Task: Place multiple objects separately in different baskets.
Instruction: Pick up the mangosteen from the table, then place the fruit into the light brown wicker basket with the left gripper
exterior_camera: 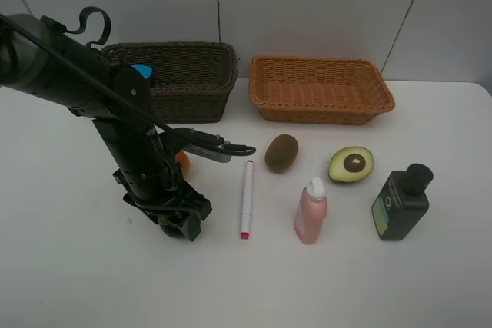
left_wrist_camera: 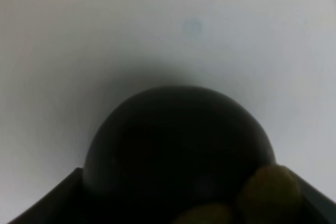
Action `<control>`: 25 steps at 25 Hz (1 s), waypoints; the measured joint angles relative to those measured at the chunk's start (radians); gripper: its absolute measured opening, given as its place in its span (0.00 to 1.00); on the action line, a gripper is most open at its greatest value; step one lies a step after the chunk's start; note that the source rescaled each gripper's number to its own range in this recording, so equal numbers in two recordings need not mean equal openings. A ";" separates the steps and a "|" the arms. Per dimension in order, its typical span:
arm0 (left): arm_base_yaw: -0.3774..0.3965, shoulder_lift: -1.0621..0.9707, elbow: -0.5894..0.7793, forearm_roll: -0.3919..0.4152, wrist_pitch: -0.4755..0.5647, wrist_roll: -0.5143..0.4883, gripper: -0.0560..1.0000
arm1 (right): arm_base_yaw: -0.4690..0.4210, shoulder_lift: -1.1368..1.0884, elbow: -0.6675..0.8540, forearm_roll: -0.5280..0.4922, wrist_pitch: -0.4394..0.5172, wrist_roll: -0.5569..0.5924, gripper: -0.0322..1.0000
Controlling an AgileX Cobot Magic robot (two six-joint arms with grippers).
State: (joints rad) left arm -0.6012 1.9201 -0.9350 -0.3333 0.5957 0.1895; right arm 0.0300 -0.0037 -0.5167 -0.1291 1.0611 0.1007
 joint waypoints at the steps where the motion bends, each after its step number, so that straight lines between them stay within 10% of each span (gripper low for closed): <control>1: 0.000 0.000 0.000 0.000 0.004 0.000 0.76 | 0.000 0.000 0.000 0.000 0.000 0.000 1.00; 14: 0.000 0.002 -0.358 0.000 0.282 -0.026 0.76 | 0.000 0.000 0.000 0.000 0.000 0.000 1.00; 25: 0.000 0.107 -0.800 0.000 0.000 -0.028 0.76 | 0.000 0.000 0.000 0.000 0.000 0.000 1.00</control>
State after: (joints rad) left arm -0.6012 2.0267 -1.7351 -0.3333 0.5953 0.1612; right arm 0.0300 -0.0037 -0.5167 -0.1291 1.0611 0.1007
